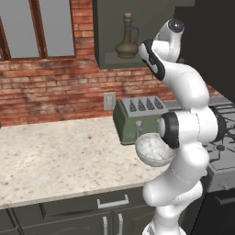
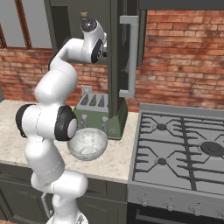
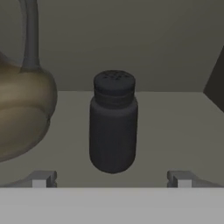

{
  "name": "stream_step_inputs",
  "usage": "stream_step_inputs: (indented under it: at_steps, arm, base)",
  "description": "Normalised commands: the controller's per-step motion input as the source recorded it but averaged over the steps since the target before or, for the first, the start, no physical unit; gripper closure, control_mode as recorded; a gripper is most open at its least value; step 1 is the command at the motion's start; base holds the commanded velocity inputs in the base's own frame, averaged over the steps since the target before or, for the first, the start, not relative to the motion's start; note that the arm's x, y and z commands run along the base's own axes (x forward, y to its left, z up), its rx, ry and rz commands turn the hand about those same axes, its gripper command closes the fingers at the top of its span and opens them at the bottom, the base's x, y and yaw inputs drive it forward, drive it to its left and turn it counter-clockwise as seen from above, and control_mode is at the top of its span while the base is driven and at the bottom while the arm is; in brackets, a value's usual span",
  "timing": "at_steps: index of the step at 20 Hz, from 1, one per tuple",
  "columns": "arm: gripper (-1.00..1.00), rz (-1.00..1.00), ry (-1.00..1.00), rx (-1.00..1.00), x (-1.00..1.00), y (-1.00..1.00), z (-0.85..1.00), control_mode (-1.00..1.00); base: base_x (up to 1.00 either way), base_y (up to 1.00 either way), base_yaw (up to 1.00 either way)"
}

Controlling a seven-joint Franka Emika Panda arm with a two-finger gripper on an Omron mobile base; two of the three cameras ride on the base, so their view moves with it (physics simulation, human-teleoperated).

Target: Retrieve the bottle and the shaker from the cabinet and place them next to the mixing bowl on the counter. Then add garlic from the fridge to the mixing bowl.

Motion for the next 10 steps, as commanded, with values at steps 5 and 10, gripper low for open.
stream_step_inputs:
  at_steps: [5, 10]
  arm:
    - [-1.00, 0.00, 0.00, 0.00, 0.28, 0.00, 0.00, -1.00]
    - [-1.00, 0.00, 0.00, 0.00, 0.18, 0.00, -0.02, -1.00]
  base:
    - [0.00, 0.00, 0.00]
    - [0.00, 0.00, 0.00]
